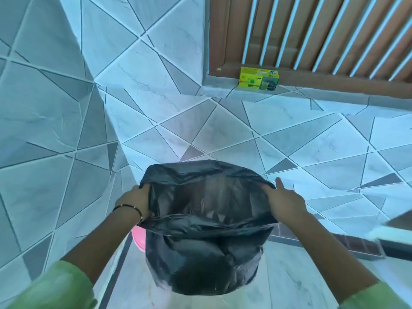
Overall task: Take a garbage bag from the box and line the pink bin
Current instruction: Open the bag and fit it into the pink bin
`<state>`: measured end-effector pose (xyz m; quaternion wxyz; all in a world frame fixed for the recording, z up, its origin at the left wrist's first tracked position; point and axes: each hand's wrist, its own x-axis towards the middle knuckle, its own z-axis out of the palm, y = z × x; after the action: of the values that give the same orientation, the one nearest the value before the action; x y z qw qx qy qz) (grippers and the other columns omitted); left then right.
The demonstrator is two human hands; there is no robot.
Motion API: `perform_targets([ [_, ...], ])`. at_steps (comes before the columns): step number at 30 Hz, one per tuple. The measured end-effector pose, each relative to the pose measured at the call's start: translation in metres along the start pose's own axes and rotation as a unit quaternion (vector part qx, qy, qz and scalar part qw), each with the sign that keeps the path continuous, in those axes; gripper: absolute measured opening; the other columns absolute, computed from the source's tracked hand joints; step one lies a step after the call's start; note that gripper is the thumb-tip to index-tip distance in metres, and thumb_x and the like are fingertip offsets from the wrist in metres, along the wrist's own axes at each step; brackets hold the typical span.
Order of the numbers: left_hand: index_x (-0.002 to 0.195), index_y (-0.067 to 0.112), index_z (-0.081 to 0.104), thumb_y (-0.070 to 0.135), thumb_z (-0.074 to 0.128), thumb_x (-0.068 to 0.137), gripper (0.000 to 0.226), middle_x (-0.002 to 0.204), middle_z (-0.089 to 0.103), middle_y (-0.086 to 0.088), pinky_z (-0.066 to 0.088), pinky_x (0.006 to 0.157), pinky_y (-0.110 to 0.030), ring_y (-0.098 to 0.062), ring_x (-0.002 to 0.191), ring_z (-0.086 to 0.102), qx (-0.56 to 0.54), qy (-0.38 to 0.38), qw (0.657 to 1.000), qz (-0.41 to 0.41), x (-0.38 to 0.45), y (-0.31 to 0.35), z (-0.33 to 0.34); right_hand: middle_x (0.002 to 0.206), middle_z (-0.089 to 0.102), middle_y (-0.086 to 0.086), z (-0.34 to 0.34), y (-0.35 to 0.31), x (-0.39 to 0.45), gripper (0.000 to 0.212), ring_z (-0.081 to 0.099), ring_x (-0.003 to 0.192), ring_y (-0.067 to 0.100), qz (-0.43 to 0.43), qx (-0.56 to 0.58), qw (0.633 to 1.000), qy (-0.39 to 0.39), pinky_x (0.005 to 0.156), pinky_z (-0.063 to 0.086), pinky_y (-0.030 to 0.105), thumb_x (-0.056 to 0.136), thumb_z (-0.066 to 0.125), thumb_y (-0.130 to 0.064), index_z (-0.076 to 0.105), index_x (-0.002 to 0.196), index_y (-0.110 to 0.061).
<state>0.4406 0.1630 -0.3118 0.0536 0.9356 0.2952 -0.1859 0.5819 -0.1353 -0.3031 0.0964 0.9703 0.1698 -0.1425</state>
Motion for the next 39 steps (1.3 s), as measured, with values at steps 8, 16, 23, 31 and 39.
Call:
perform_targets([
  [8, 0.142, 0.020, 0.020, 0.041, 0.051, 0.083, 0.070, 0.134, 0.044, -0.015, 0.042, 0.100, -0.042, -0.036, 0.120, 0.049, -0.031, -0.044, 0.997, -0.062, 0.004, -0.051, 0.043, 0.159, -0.002, 0.014, 0.017, -0.025, 0.006, 0.084, 0.063, 0.096, 0.032, -0.018, 0.009, 1.000, 0.009, 0.063, 0.044, 0.031, 0.081, 0.044, -0.001, 0.007, 0.144, -0.042],
  [16, 0.131, 0.020, 0.029, 0.025, 0.057, 0.077, 0.061, 0.120, 0.050, -0.019, 0.047, 0.088, -0.044, -0.041, 0.109, 0.055, -0.049, 0.068, 0.996, -0.027, 0.044, -0.099, 0.000, 0.149, 0.026, 0.010, -0.035, -0.068, 0.049, 0.074, 0.061, 0.096, 0.041, -0.003, 0.027, 0.993, 0.112, 0.068, 0.041, 0.036, 0.082, 0.042, -0.009, 0.014, 0.142, -0.042],
  [23, 0.132, 0.022, 0.027, 0.024, 0.061, 0.077, 0.065, 0.119, 0.048, -0.018, 0.048, 0.083, -0.042, -0.040, 0.106, 0.056, -0.034, 0.042, 0.998, -0.016, 0.056, -0.136, 0.001, 0.107, 0.056, 0.010, -0.040, -0.101, 0.061, 0.072, 0.059, 0.094, 0.034, -0.026, -0.016, 0.998, 0.062, 0.073, 0.047, 0.038, 0.088, 0.036, -0.009, 0.007, 0.144, -0.043],
  [31, 0.129, 0.019, 0.029, 0.029, 0.062, 0.077, 0.062, 0.117, 0.050, -0.015, 0.048, 0.084, -0.040, -0.036, 0.103, 0.057, -0.045, 0.003, 0.998, -0.036, 0.071, -0.162, 0.036, 0.087, 0.048, 0.007, -0.034, -0.143, 0.086, 0.067, 0.051, 0.075, 0.028, -0.045, -0.012, 0.999, 0.009, 0.065, 0.043, 0.033, 0.089, 0.033, -0.014, 0.009, 0.142, -0.048],
  [39, 0.138, 0.019, 0.021, 0.037, 0.066, 0.075, 0.080, 0.158, 0.004, -0.007, 0.050, 0.082, -0.041, -0.038, 0.101, 0.061, -0.026, -0.004, 1.000, -0.017, 0.085, -0.163, 0.032, 0.115, 0.059, 0.013, -0.031, -0.164, 0.098, 0.058, 0.059, 0.101, 0.034, -0.065, -0.047, 0.996, 0.031, 0.076, 0.047, 0.038, 0.085, 0.042, -0.008, 0.025, 0.140, -0.014],
])
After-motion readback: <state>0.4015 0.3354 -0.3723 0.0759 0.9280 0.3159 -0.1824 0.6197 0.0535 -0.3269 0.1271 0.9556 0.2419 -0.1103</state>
